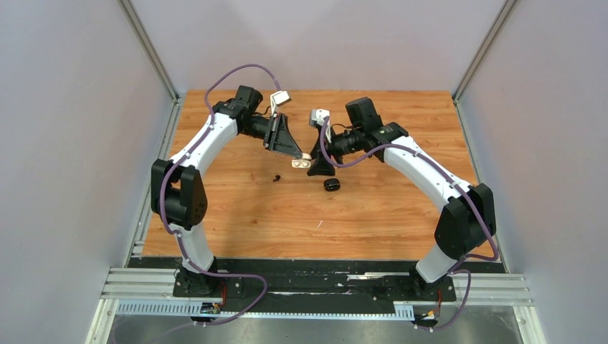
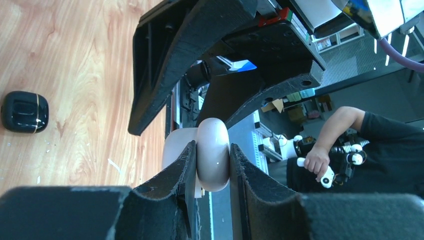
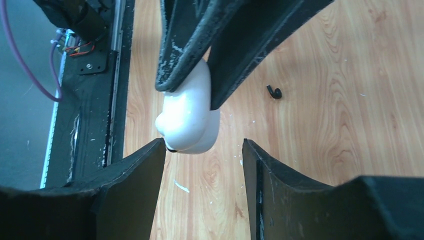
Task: Insert the wireless bluetooth earbuds into the charging case
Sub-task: Pass from the left arm to the right
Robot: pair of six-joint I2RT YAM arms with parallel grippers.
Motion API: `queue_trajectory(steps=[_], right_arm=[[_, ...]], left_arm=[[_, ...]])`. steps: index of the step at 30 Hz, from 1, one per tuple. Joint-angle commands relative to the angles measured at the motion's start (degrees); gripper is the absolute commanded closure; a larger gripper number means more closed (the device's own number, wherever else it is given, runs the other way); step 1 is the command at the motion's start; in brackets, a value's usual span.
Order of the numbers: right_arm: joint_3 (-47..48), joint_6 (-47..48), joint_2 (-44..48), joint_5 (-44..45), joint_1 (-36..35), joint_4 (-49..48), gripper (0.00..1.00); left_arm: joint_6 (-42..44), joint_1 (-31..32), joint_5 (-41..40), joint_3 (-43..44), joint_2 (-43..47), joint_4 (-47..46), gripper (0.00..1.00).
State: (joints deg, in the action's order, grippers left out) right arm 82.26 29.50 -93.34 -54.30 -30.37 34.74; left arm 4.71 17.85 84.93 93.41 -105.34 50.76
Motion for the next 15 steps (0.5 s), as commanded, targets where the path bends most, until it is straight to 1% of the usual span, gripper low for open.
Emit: queue_trajectory(steps=[1,2,3,5,8,14,15], right_arm=[[-0.2,-1.9,1.4,2.9,-0.4,-5.1,0.42],[-0.4,-1.3,1.6,3.4,-0.5,-5.2,0.41],[-0.4,-0.9,1.8,3.8,-0.5,-5.4,0.4],[-0.6,0.0,2.3,3.8,-0.4,-5.7,0.4],[-1.5,1.0,3.4,0.8,-0.5,-7.1,0.4],[-2.0,-4.2,2.8,-0.5,-0.4,-9.6,0.53],[-2.3,-4.7,2.8,-0.9,-0.4,-9.9,0.57]], left_arm=[[-2.3,0.3,2.4,1.5,1.5,-2.2,1.0],[-3.4,0.2,2.5,1.3,1.3,-2.9,1.0],[-6.4,0.2,2.8,0.6,0.9,-4.7,1.0],[-8.8,0.2,3.7,0.2,0.2,-6.0,1.0],[-8.3,0.2,4.4,1.1,-1.1,-3.9,1.0],[0.4,0.2,4.5,7.8,-5.1,6.3,1.0],[0.7,0.2,4.3,8.9,-5.4,6.7,1.0]])
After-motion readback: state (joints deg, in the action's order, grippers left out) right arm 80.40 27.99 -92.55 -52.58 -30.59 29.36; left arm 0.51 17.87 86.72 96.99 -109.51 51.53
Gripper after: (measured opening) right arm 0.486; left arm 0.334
